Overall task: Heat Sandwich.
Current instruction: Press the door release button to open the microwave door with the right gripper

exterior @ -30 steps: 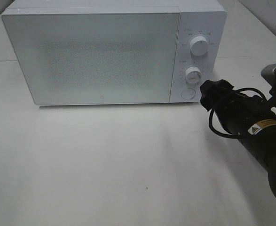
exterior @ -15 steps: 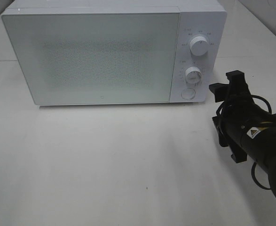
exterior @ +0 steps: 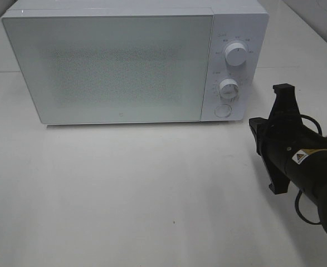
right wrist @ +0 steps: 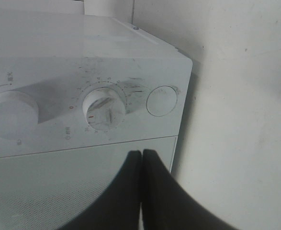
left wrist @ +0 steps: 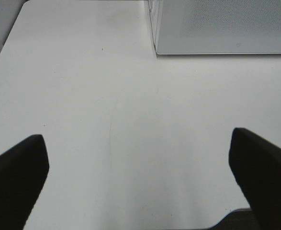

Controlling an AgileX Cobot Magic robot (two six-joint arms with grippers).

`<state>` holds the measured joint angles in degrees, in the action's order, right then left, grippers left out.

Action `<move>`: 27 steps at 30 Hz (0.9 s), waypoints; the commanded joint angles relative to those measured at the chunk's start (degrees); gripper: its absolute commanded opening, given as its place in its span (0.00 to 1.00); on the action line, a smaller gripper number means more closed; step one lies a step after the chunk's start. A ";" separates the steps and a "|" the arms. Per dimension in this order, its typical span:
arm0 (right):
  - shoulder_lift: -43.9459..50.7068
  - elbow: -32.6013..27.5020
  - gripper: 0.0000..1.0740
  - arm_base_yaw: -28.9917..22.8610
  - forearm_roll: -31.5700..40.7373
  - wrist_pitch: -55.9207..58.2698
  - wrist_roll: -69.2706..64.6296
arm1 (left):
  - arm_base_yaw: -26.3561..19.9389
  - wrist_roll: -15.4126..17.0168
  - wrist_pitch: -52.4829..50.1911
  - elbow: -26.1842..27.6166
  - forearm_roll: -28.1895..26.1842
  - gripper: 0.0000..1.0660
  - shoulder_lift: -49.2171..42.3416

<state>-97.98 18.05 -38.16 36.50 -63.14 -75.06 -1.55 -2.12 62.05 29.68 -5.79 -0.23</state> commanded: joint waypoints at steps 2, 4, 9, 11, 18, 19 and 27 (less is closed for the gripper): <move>0.00 0.06 0.00 -0.17 -0.29 0.11 0.63 | -0.06 0.11 -0.69 -0.06 -0.06 0.92 -1.38; 0.00 0.06 0.00 -0.17 -0.29 0.23 0.63 | -0.06 0.11 -0.69 -0.06 -0.06 0.92 -1.38; -0.46 0.29 0.00 0.17 -0.06 1.38 0.63 | -0.06 0.11 -0.69 -0.06 -0.06 0.92 -1.32; -1.43 0.74 0.00 0.17 -0.06 1.32 0.63 | -0.06 0.11 -0.69 -0.06 -0.06 0.92 -1.32; -6.82 4.30 0.00 0.17 -2.64 1.38 -2.23 | -0.06 0.11 -0.69 -0.06 -0.06 0.92 -1.32; -7.51 4.81 0.00 0.17 -3.09 1.38 -2.35 | -0.06 0.11 -0.69 -0.06 -0.06 0.92 -1.32; -11.46 10.37 0.00 4.35 -8.88 3.50 -2.86 | -0.06 0.11 -0.69 -0.06 -0.06 0.92 -1.32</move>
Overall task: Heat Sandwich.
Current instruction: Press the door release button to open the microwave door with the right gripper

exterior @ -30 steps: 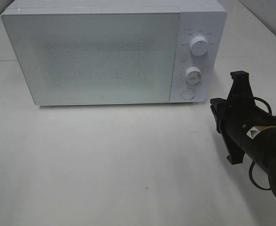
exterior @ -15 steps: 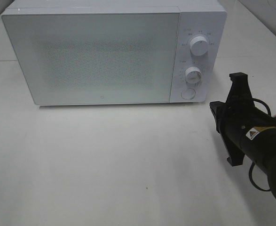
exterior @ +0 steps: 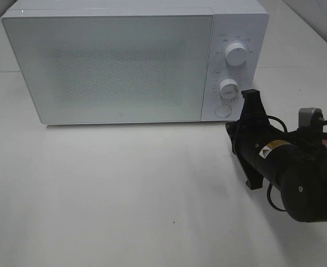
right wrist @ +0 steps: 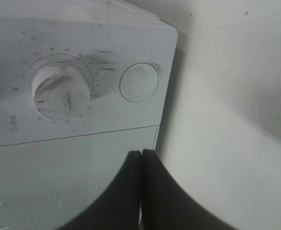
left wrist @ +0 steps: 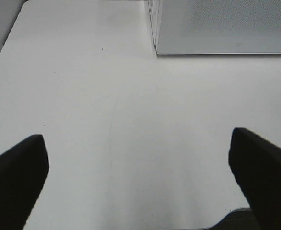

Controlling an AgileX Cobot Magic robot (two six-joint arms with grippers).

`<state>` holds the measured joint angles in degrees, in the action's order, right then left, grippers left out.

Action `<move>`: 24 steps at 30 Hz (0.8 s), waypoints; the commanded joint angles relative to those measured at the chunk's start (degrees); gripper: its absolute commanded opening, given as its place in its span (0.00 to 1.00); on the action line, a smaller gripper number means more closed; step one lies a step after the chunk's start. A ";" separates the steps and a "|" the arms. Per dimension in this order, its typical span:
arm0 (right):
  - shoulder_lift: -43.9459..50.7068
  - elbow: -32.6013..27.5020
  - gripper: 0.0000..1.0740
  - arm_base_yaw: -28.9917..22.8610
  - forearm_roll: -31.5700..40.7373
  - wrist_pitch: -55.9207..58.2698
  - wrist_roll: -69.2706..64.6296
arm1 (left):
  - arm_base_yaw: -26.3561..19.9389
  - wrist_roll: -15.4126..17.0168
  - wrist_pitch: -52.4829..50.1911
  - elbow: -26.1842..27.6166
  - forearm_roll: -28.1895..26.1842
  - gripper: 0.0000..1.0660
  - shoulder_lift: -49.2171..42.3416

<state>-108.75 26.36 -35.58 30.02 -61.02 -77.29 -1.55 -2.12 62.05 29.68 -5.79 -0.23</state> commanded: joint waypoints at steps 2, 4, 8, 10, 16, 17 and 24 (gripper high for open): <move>-1.43 3.32 0.00 2.75 -3.32 2.41 -0.97 | -0.06 0.11 -0.69 -0.06 -0.06 0.92 -1.32; -2.18 4.47 0.00 3.78 -4.18 2.52 -1.66 | -0.06 0.11 -0.69 -0.06 -0.06 0.92 -1.32; -3.72 6.19 0.00 5.33 -4.64 3.09 -2.06 | -0.06 0.11 -0.69 -0.06 -0.06 0.92 -1.32; -4.47 7.05 0.00 6.25 -5.33 4.13 -3.15 | -0.06 0.11 -0.69 -0.06 -0.06 0.92 -1.32; -7.22 9.97 0.00 8.31 -7.51 4.35 -6.36 | -0.06 0.11 -0.69 -0.06 -0.06 0.92 -1.32; -7.22 9.97 0.00 8.31 -7.51 4.35 -6.36 | -0.06 0.11 -0.69 -0.06 -0.06 0.92 -1.32; -10.77 13.69 0.00 8.31 -7.33 4.30 -7.62 | -0.06 0.11 -0.69 -0.06 -0.06 0.92 -1.32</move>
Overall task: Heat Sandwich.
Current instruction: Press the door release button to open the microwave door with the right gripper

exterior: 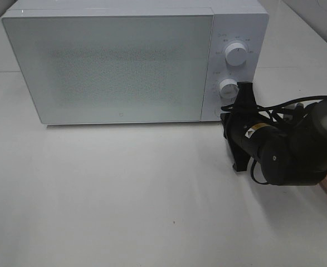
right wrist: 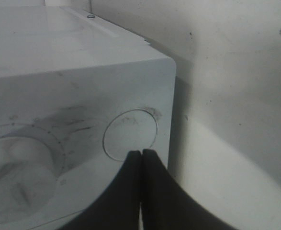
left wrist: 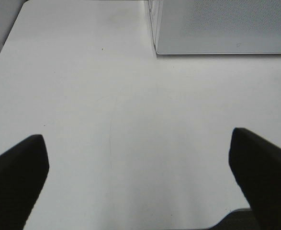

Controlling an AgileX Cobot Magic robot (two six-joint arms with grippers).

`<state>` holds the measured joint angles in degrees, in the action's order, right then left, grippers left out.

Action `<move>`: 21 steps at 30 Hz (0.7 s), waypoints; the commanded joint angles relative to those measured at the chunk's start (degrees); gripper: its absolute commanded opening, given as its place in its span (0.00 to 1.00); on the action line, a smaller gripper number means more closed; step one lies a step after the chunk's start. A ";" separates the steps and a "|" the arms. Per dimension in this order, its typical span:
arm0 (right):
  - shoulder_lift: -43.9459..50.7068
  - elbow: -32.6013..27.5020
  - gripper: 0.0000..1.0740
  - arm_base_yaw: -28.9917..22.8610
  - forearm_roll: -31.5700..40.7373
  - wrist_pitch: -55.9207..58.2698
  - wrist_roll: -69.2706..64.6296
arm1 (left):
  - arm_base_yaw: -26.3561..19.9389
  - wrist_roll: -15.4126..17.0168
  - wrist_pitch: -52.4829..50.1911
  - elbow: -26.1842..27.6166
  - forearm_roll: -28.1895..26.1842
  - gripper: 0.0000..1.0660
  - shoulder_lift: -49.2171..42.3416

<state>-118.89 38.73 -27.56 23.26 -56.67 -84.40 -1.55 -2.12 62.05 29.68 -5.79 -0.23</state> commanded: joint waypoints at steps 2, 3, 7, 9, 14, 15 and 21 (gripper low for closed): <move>-0.63 1.60 0.00 0.29 -0.52 0.11 -0.34 | -0.06 0.11 -0.69 -0.06 -0.06 0.92 -1.32; -0.63 1.89 0.00 0.29 -0.40 0.17 -0.17 | -0.06 0.11 -0.69 -0.06 -0.06 0.92 -1.32; -1.95 3.78 0.00 1.32 -0.74 0.06 0.86 | -0.06 0.11 -0.69 -0.06 -0.06 0.92 -1.32; -3.27 4.98 0.00 1.66 -0.52 0.69 0.80 | -0.06 0.11 -0.69 -0.06 -0.06 0.92 -1.32; -4.13 6.25 0.00 2.29 -0.46 -0.11 1.03 | -0.06 0.11 -0.69 -0.06 -0.06 0.92 -1.32; -4.13 6.25 0.00 2.29 -0.46 -0.11 1.03 | -0.06 0.11 -0.69 -0.06 -0.06 0.92 -1.32; -4.18 6.82 0.00 2.29 -0.11 -2.06 1.26 | -0.06 0.11 -0.69 -0.06 -0.06 0.92 -1.32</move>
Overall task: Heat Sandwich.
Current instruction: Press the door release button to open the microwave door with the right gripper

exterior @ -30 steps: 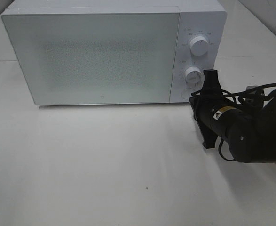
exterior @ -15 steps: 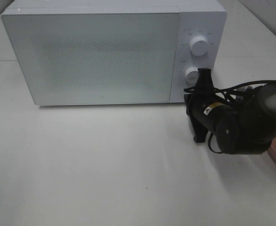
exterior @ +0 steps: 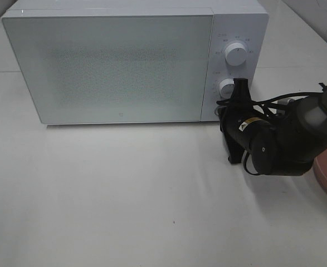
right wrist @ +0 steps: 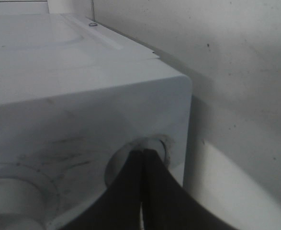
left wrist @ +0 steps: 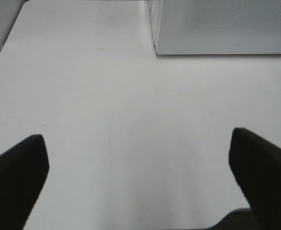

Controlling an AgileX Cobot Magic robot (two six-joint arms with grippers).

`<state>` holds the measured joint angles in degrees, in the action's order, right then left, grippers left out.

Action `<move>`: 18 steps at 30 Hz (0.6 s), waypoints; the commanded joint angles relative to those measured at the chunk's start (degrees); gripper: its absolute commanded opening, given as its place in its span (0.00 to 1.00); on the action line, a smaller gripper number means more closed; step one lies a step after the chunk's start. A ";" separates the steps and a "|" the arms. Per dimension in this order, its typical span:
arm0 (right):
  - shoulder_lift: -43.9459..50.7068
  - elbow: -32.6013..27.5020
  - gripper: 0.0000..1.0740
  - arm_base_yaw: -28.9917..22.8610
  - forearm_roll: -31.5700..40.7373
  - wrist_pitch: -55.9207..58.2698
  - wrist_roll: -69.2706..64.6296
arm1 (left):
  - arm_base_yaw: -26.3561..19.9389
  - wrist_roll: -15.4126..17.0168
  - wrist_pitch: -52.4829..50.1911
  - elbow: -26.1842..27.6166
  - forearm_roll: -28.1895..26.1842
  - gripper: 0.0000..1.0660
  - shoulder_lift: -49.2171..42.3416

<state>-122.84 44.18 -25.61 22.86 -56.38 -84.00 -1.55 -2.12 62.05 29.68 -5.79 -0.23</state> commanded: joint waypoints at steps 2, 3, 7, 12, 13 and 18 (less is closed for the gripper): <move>-0.23 1.38 0.00 0.34 0.69 -5.21 1.09 | -0.06 0.11 -0.69 -0.06 -0.06 0.92 -1.03; -0.23 1.38 0.00 0.34 0.69 -5.21 1.09 | -0.06 0.11 -0.69 -0.06 -0.06 0.92 -1.03; -0.23 3.15 0.00 0.34 1.55 -6.99 1.66 | -0.06 0.11 -0.69 -0.06 -0.06 0.92 -0.97; -0.52 6.19 0.00 0.34 1.66 -10.37 3.72 | -0.06 0.11 -0.69 -0.06 -0.06 0.92 -0.97; -0.52 6.19 0.00 0.34 1.66 -10.37 3.72 | -0.06 0.11 -0.69 -0.06 -0.06 0.92 -0.97; -0.63 9.28 0.00 1.72 1.26 -11.69 6.36 | -0.06 0.11 -0.69 -0.06 -0.06 0.92 -0.97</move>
<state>-124.10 48.30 -25.95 26.36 -54.95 -79.30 -1.55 -2.12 62.05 29.68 -5.79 -0.23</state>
